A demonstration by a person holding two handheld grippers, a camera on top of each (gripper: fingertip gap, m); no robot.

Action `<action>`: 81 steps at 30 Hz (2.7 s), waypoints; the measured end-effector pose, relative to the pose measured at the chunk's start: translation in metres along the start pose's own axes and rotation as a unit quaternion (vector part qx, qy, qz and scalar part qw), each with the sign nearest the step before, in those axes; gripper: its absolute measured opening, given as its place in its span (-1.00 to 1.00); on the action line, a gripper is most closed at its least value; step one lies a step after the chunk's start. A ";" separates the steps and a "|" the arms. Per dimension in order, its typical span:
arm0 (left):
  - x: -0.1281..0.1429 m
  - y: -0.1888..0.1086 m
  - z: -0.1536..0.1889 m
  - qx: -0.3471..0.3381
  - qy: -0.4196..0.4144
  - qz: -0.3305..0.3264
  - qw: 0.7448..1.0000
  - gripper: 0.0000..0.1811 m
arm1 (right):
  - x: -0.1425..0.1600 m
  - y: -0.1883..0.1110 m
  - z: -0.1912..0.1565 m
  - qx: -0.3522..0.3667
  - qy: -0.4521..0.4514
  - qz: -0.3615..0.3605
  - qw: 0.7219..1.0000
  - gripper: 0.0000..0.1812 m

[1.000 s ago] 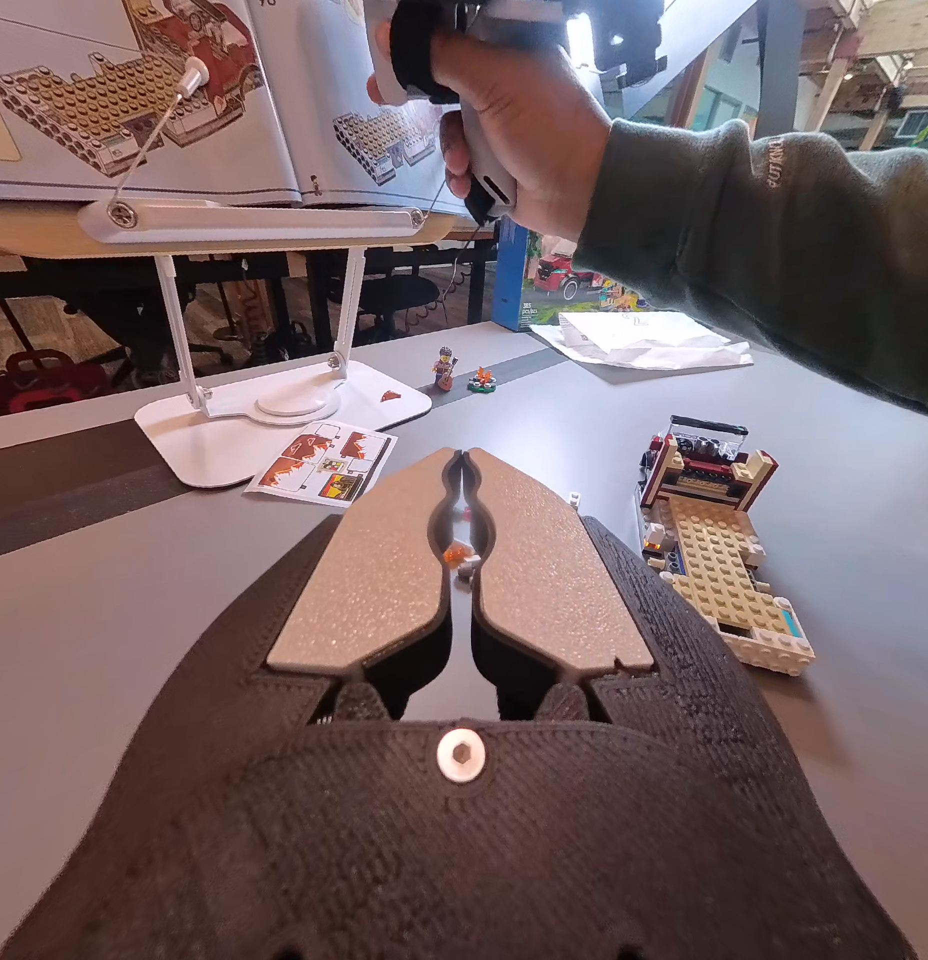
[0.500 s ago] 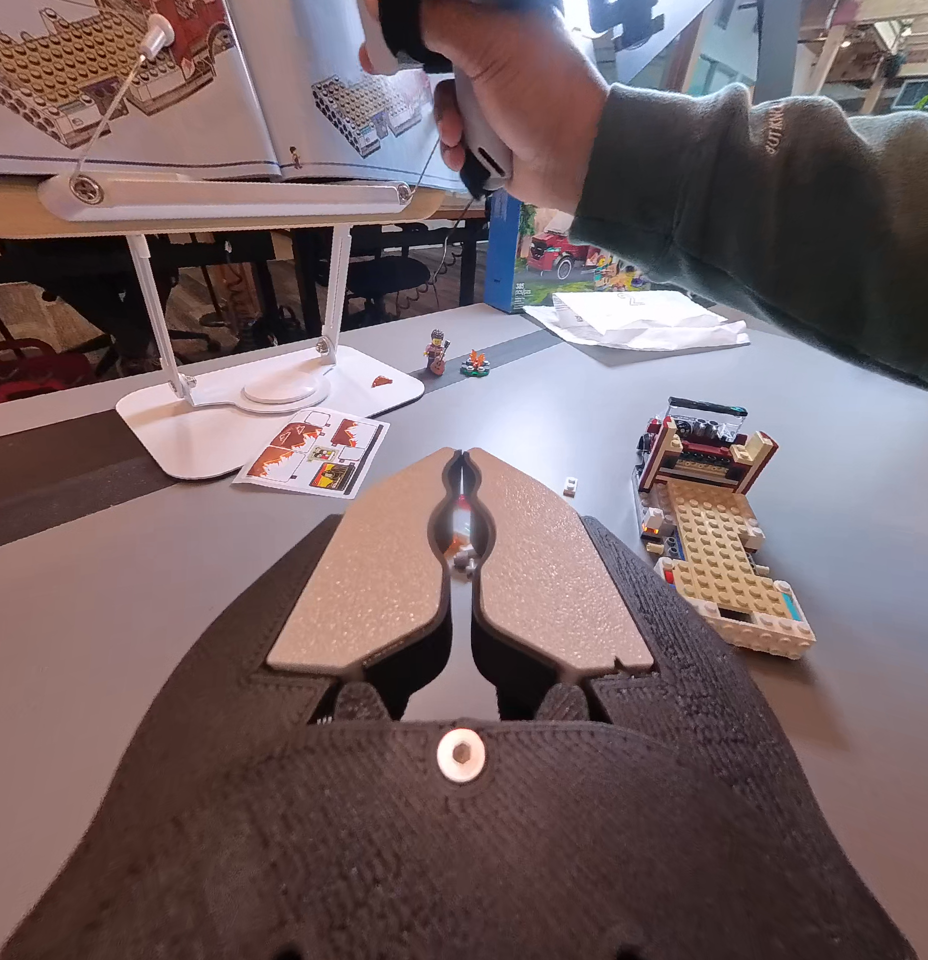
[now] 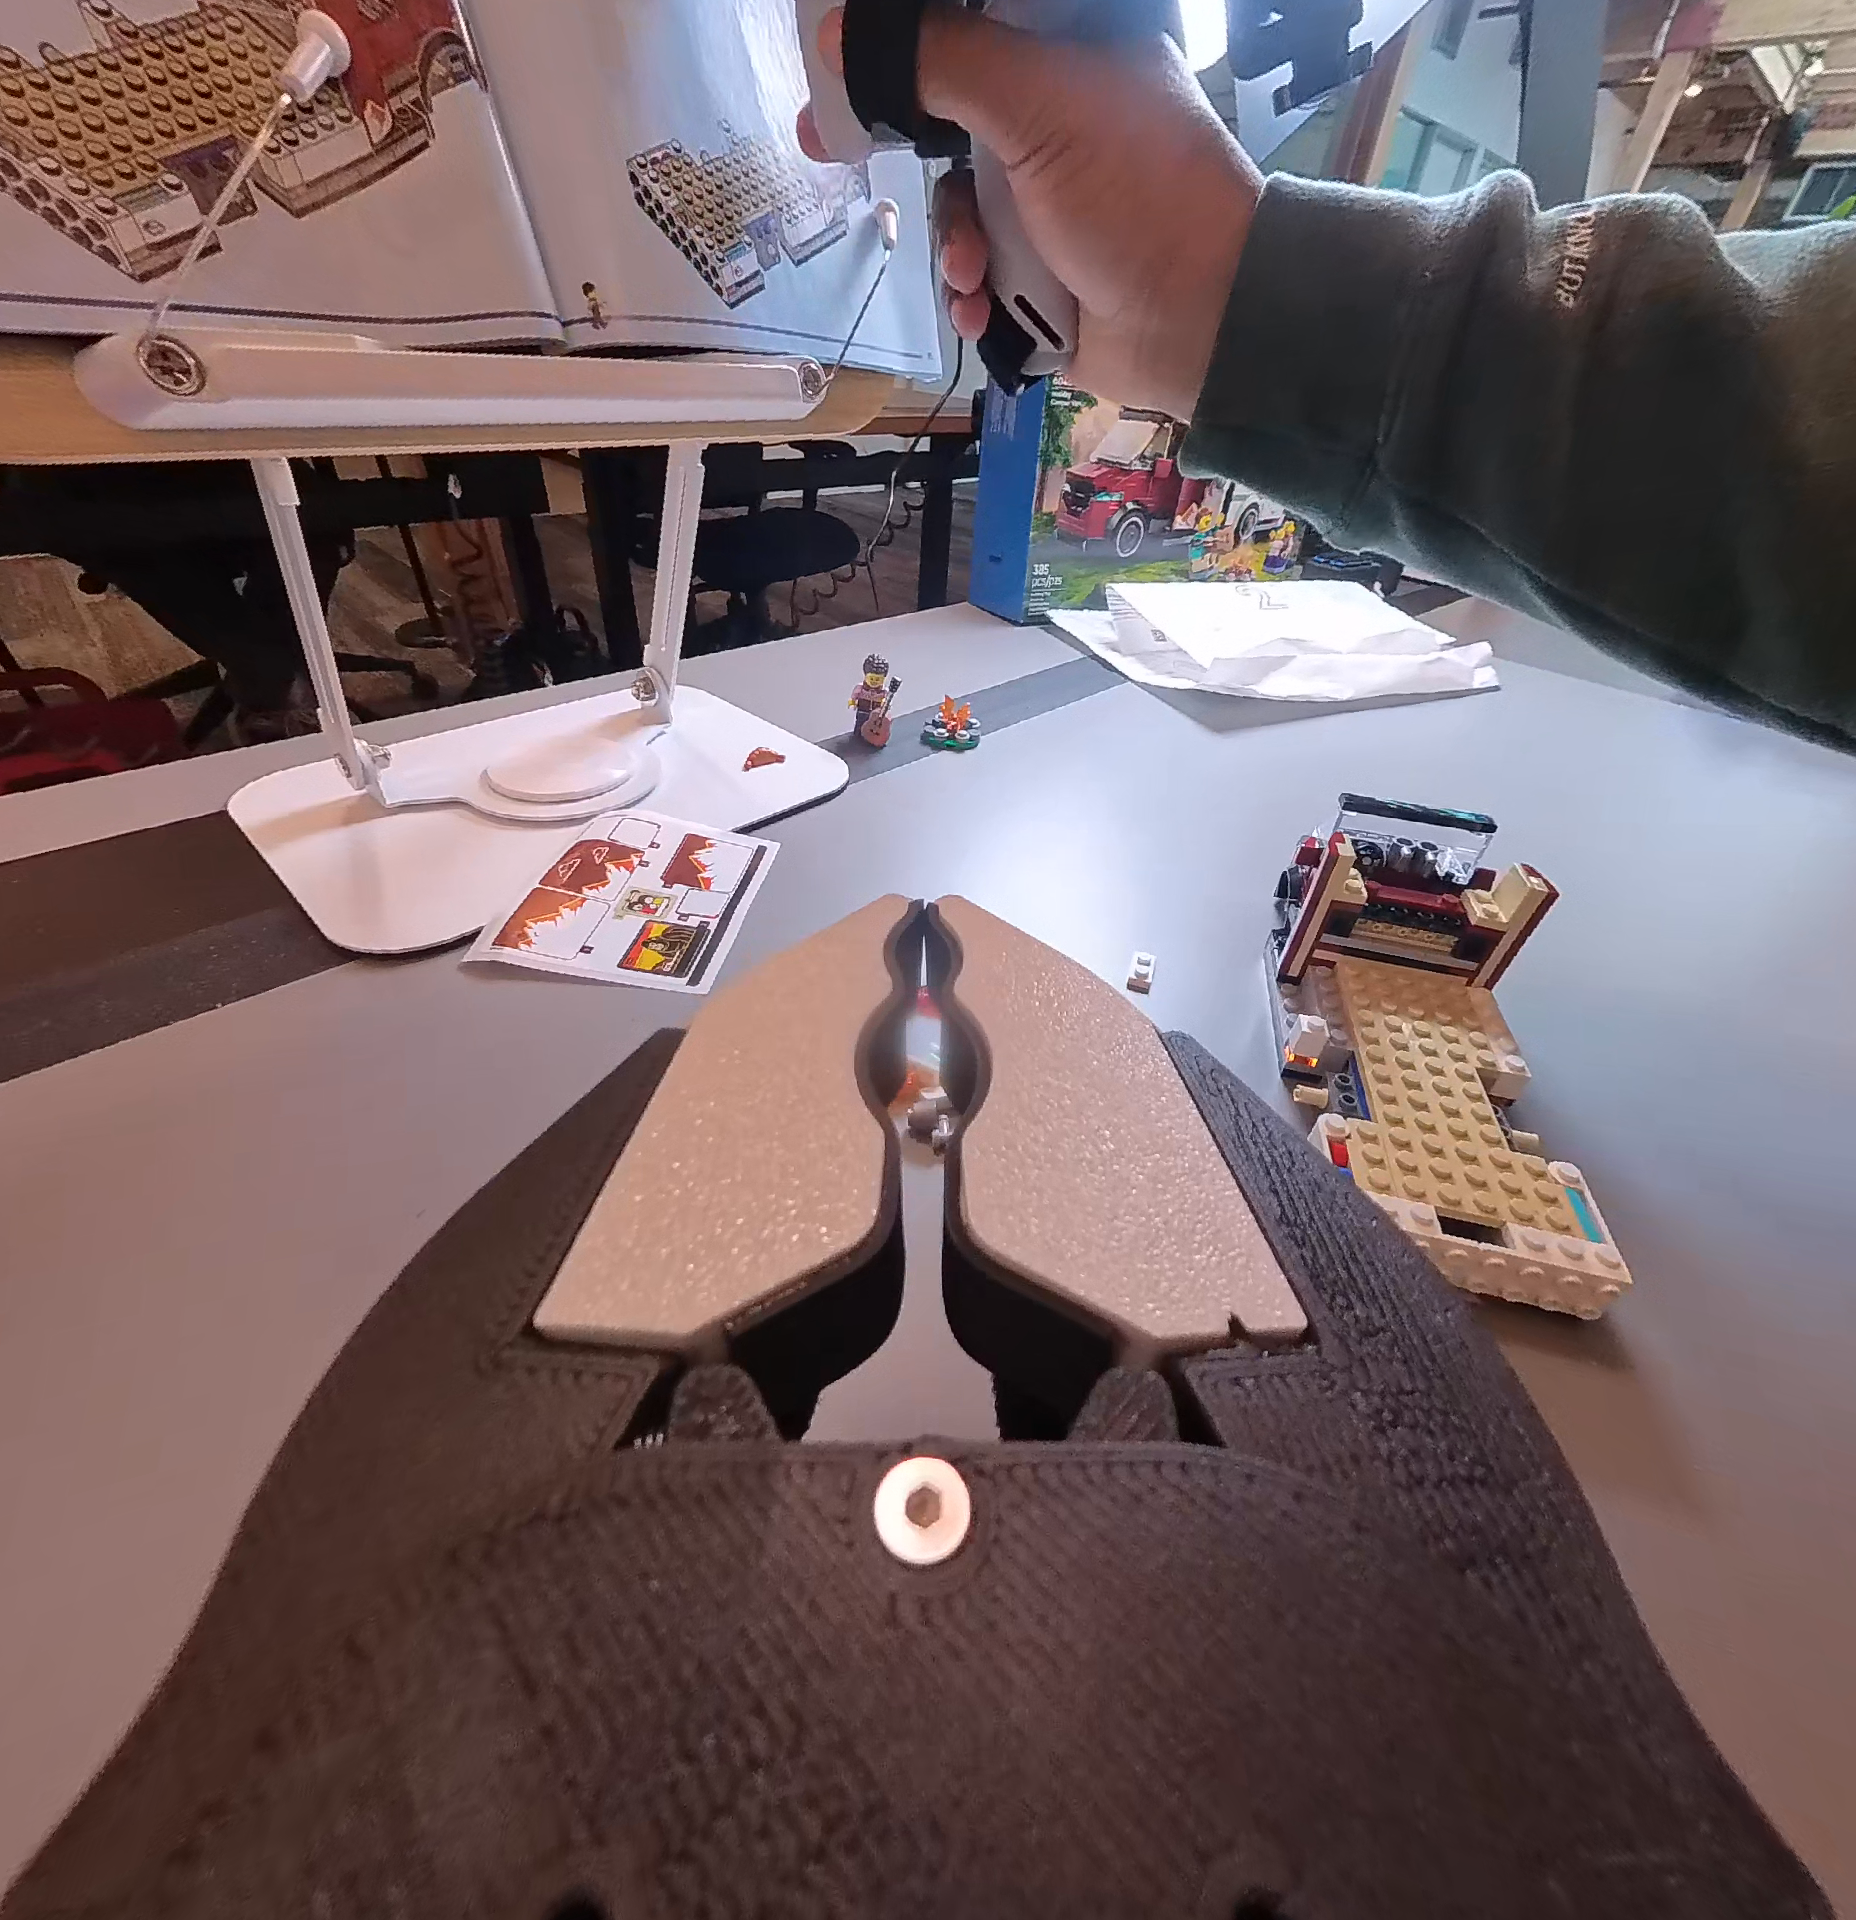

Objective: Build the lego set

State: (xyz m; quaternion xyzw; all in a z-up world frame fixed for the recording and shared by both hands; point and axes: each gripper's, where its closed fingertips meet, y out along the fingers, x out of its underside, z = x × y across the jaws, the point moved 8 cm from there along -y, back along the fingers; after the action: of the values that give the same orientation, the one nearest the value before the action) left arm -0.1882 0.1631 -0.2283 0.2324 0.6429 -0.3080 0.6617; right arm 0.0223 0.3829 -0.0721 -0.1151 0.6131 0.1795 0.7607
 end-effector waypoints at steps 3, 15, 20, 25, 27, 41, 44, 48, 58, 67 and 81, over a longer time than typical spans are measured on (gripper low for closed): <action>0.000 0.000 0.000 -0.001 0.000 0.001 1.000 -1.00 | 0.005 -0.004 0.002 0.001 -0.008 -0.005 1.000 -0.98; 0.000 -0.001 0.000 0.000 -0.002 -0.001 1.000 -1.00 | 0.058 -0.033 0.009 -0.001 -0.039 -0.039 0.998 -1.00; 0.001 0.000 0.001 0.008 -0.002 0.000 1.000 -1.00 | 0.053 -0.031 0.016 0.005 -0.037 -0.025 0.999 -1.00; 0.001 0.000 0.002 0.012 -0.003 -0.002 1.000 -1.00 | 0.038 -0.024 0.024 0.011 -0.025 -0.010 1.000 -1.00; 0.002 0.001 0.002 0.014 -0.004 -0.003 1.000 -1.00 | 0.035 -0.021 0.025 0.011 -0.025 -0.012 1.000 -1.00; 0.003 0.002 0.002 0.019 -0.005 -0.008 1.000 -1.00 | 0.026 -0.017 0.021 0.008 -0.039 -0.022 0.999 -1.00; 0.003 0.002 0.002 0.017 -0.004 -0.008 1.000 -1.00 | 0.022 -0.017 0.019 0.005 -0.042 -0.019 0.999 -1.00; 0.002 0.001 0.002 0.015 -0.002 -0.006 1.000 -1.00 | 0.023 -0.024 0.021 0.003 -0.038 -0.018 0.999 -1.00; -0.002 -0.002 0.001 -0.014 0.022 -0.001 1.000 -1.00 | 0.034 -0.125 0.009 -0.052 -0.021 -0.035 0.998 -0.99; -0.004 -0.004 0.001 -0.023 0.025 0.001 0.999 -1.00 | 0.056 -0.259 -0.011 -0.038 0.043 -0.028 0.998 -0.99; -0.112 -0.105 -0.014 -0.108 0.084 0.009 0.991 -0.91 | 0.097 -0.291 -0.032 -0.065 0.024 -0.052 0.996 -0.91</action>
State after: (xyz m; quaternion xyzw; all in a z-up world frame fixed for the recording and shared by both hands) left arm -0.2702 0.1110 -0.1087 0.1905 0.7237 -0.2098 0.6293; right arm 0.1320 0.1184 -0.1872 -0.2000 0.6116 0.1763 0.7449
